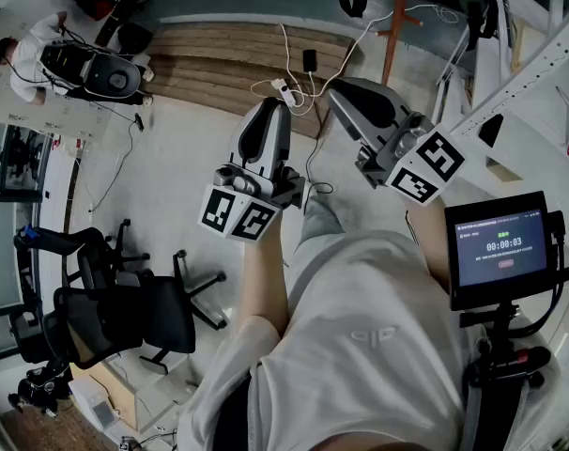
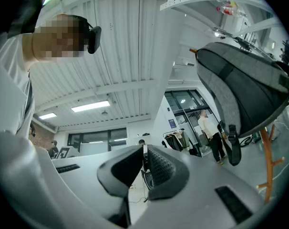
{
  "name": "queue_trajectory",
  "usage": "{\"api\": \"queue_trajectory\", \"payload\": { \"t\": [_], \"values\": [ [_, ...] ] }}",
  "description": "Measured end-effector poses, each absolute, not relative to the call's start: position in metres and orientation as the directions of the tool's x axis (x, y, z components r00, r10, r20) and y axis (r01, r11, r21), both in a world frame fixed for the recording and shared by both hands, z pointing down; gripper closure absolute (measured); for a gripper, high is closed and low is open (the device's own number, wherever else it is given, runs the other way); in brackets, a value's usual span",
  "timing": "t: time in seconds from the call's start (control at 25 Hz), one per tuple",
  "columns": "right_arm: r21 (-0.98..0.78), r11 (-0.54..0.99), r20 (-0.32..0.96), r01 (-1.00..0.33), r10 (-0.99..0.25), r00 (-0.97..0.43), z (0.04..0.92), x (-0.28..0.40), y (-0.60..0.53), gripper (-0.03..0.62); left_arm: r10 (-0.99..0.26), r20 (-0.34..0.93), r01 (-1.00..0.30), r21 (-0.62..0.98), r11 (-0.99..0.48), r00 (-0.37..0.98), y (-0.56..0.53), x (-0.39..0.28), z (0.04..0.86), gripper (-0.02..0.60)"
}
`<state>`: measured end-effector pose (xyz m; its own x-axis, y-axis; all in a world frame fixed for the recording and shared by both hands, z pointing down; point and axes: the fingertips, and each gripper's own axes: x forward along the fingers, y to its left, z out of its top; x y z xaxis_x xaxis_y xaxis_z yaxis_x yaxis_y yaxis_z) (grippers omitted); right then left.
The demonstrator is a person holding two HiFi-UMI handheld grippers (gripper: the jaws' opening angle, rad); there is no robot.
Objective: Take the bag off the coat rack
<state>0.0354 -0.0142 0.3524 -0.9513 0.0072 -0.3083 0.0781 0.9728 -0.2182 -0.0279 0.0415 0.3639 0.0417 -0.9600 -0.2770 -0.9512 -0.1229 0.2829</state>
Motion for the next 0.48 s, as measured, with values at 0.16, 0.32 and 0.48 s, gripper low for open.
{"api": "queue_trajectory", "payload": {
  "t": [0.16, 0.32, 0.48],
  "values": [
    [-0.217, 0.974, -0.292, 0.063, -0.003, -0.956, 0.342, -0.008, -0.015, 0.582, -0.958, -0.281, -0.949, 0.285, -0.132, 0.049, 0.039, -0.071, 0.352, 0.537],
    [-0.222, 0.974, -0.279, 0.044, -0.020, -0.960, 0.356, -0.080, -0.050, 0.582, -0.959, -0.274, -0.947, 0.287, -0.147, 0.065, 0.004, -0.141, 0.366, 0.534],
    [-0.220, 0.975, -0.272, 0.026, -0.036, -0.962, 0.359, -0.153, -0.075, 0.580, -0.959, -0.269, -0.946, 0.280, -0.162, 0.084, -0.020, -0.209, 0.370, 0.531]
  ]
}}
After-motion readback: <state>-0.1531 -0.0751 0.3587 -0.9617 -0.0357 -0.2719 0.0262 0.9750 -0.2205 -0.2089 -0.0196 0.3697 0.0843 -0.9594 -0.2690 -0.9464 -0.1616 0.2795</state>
